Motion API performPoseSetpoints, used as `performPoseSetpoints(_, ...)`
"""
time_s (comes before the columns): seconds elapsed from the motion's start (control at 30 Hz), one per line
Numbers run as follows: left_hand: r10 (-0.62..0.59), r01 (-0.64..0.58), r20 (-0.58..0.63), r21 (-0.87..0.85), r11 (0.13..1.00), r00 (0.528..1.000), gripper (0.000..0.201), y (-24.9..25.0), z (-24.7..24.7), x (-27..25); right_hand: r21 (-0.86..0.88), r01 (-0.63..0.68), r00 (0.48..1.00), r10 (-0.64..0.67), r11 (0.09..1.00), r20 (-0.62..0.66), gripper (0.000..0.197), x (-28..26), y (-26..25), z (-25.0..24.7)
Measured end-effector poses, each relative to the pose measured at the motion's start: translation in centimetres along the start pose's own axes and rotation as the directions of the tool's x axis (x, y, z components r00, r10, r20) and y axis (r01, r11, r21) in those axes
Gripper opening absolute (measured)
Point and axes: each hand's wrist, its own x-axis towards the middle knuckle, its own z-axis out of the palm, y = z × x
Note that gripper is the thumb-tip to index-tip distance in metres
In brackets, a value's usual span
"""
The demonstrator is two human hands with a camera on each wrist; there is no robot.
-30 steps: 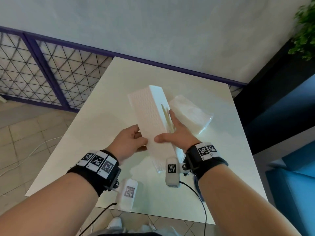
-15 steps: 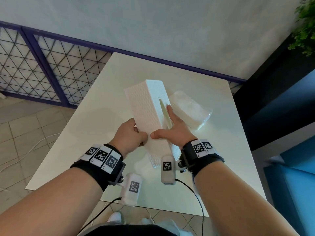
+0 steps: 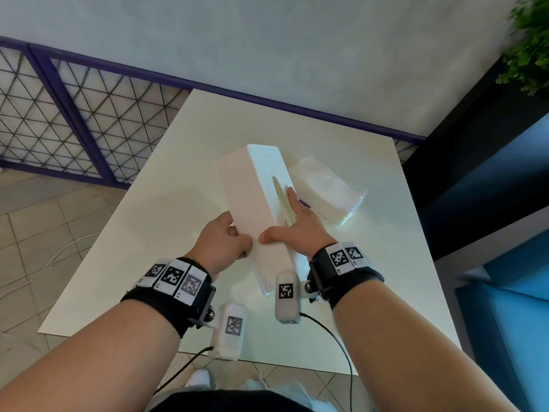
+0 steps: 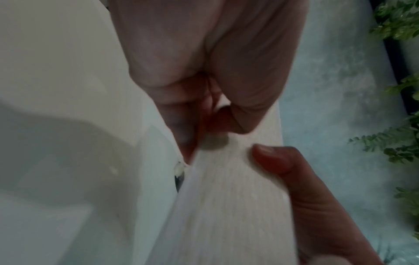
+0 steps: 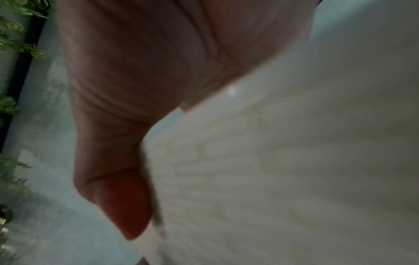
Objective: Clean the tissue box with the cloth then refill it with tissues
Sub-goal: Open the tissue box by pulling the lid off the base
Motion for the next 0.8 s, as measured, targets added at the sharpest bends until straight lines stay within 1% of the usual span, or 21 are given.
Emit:
performPoseSetpoints(0.07, -0.036, 0.033, 0.138, 0.025, 0.999, 0.990, 0.058, -0.2, -0.2, -0.2, 0.094, -0.022, 0.999, 0.024, 0.995, -0.023, 0.125, 0.1, 0.0, -0.1)
performPoseSetpoints(0.1, -0.055, 0.046, 0.202, 0.052, 0.998, 0.978, 0.061, -0.4, -0.1, -0.4, 0.126, -0.032, 0.999, 0.036, 0.991, -0.031, 0.126, 0.1, -0.1, -0.1)
performPoseSetpoints(0.13, -0.063, 0.045, 0.241, 0.077, 0.996, 0.969, 0.062, -0.5, 0.1, -0.7, 0.138, -0.037, 0.998, 0.043, 0.990, -0.036, 0.127, 0.2, -0.2, -0.1)
performPoseSetpoints(0.17, -0.060, 0.038, 0.250, 0.095, 0.995, 0.966, 0.064, -0.7, 0.3, -0.8, 0.137, -0.037, 0.998, 0.043, 0.990, -0.037, 0.128, 0.3, -0.2, 0.0)
performPoseSetpoints(0.33, -0.030, 0.002, 0.234, 0.117, 0.993, 0.972, 0.078, -0.6, 0.9, -1.4, 0.112, -0.017, 0.998, 0.024, 0.994, -0.060, 0.130, 0.1, -0.7, 0.1)
performPoseSetpoints(0.4, -0.018, -0.007, 0.204, 0.123, 0.992, 0.979, 0.081, -0.6, 0.9, -1.5, 0.089, -0.004, 0.998, 0.010, 0.996, -0.068, 0.131, -0.1, -0.8, 0.1)
performPoseSetpoints(0.63, 0.032, -0.054, 0.140, 0.159, 0.986, 0.990, 0.085, -1.0, 0.8, -1.2, 0.051, 0.004, 0.998, -0.001, 0.999, -0.061, 0.133, -0.2, -1.4, 0.1)
performPoseSetpoints(0.73, 0.043, -0.071, 0.150, 0.187, 0.980, 0.988, 0.084, -1.2, 0.7, -1.2, 0.066, 0.007, 0.999, -0.004, 0.998, -0.050, 0.131, -0.3, -1.2, 0.0)
performPoseSetpoints(0.8, 0.032, -0.062, 0.163, 0.180, 0.982, 0.986, 0.083, -1.3, 0.3, -1.1, 0.091, 0.000, 0.998, 0.005, 0.996, -0.058, 0.128, -0.3, -1.1, 0.0)
